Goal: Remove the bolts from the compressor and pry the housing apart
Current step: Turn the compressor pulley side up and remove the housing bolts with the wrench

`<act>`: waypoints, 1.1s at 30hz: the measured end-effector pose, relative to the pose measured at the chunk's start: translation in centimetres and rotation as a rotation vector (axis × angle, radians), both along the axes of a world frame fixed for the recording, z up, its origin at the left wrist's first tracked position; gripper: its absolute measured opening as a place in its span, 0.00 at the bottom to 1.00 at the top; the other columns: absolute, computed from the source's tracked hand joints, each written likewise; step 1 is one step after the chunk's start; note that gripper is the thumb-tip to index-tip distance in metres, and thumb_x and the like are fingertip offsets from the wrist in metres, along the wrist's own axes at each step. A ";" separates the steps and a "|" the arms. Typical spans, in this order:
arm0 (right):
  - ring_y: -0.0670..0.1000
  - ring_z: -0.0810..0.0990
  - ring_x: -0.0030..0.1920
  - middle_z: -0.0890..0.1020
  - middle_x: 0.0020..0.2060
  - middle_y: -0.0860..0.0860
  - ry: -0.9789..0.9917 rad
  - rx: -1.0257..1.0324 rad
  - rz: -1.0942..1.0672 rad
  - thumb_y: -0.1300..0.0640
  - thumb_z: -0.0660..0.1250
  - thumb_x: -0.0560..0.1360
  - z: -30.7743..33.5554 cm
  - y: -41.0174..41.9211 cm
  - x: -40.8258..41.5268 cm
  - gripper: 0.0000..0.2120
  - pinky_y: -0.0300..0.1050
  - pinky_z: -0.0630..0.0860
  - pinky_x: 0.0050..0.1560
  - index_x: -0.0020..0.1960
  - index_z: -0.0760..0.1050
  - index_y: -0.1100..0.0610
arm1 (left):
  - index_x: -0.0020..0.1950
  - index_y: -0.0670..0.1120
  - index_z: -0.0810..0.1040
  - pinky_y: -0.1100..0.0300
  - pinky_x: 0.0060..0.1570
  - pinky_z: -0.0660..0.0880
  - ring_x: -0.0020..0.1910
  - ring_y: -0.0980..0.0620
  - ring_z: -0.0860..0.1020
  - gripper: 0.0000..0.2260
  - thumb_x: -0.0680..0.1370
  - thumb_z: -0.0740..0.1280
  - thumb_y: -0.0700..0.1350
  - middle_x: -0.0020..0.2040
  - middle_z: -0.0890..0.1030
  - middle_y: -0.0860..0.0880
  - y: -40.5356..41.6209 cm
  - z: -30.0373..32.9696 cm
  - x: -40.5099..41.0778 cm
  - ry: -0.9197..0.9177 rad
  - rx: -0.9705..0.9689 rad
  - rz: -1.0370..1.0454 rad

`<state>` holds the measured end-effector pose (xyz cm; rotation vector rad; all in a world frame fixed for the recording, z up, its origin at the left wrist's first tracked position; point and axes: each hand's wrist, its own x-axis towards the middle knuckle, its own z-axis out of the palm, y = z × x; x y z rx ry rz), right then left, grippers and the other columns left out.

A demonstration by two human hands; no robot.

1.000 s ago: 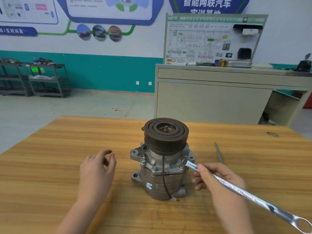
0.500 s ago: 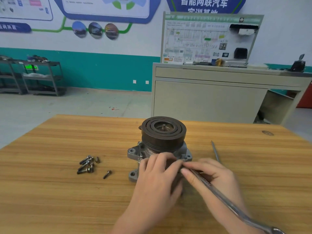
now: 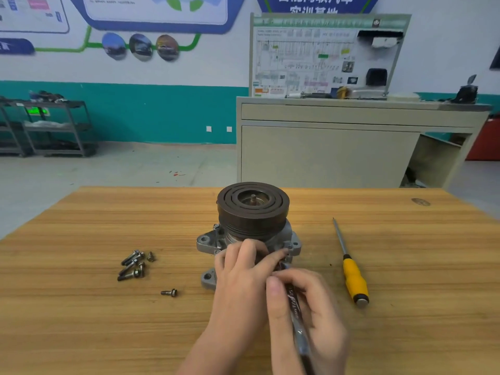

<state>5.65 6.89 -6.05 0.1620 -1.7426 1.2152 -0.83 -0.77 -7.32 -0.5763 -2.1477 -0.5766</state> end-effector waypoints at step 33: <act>0.43 0.82 0.41 0.80 0.44 0.43 0.148 0.186 0.089 0.41 0.59 0.79 -0.3 3.2 -1.1 0.15 0.39 0.78 0.39 0.42 0.77 0.48 | 0.56 0.48 0.83 0.56 0.52 0.66 0.50 0.51 0.68 0.21 0.82 0.55 0.56 0.52 0.72 0.54 0.2 -1.8 -1.0 0.112 0.064 -0.026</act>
